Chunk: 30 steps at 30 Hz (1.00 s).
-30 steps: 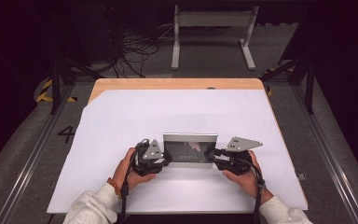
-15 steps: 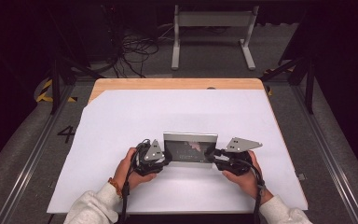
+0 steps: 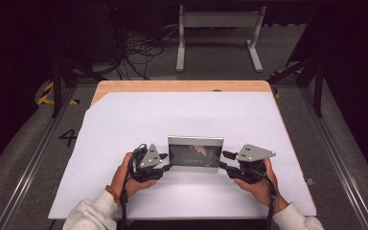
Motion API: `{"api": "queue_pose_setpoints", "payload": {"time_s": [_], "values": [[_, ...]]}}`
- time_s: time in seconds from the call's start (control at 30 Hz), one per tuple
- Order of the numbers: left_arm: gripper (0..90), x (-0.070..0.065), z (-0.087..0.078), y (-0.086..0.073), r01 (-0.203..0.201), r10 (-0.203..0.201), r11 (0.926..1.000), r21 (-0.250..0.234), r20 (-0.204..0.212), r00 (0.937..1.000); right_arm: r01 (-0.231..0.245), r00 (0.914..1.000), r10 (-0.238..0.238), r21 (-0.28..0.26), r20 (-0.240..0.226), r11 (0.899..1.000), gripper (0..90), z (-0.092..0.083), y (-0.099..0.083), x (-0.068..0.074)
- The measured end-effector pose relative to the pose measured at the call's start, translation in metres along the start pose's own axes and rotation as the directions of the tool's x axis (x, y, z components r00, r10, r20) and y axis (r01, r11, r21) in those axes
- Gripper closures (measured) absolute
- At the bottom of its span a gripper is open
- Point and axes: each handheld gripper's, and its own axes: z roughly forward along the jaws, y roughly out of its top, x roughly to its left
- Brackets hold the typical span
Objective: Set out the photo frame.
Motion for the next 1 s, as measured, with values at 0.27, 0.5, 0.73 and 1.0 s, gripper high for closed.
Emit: {"api": "queue_pose_setpoints", "payload": {"time_s": [0.27,0.5,0.73,1.0], "values": [[45.4,-0.004,-0.013,-0.012,0.024,-0.026,0.9989,-0.039,-0.038,0.9990,0.033,0.9994,-0.033,0.028,0.010,0.999,52.5,-0.004,-0.008,0.000],[33.5,-0.007,-0.013,-0.026,0.052,-0.053,0.9986,-0.011,-0.037,0.9979,0.074,0.9962,-0.076,0.060,0.041,0.995,41.0,-0.001,-0.012,0.002],[17.9,-0.008,-0.011,-0.029,0.058,-0.058,0.9983,0.003,-0.021,0.9981,0.106,0.9931,-0.111,0.098,0.040,0.990,25.8,0.004,-0.020,0.004],[11.1,-0.007,-0.008,-0.032,0.076,-0.075,0.9971,0.007,-0.015,0.9970,0.101,0.9943,-0.104,0.113,0.024,0.988,14.8,0.009,-0.024,0.003]]}}
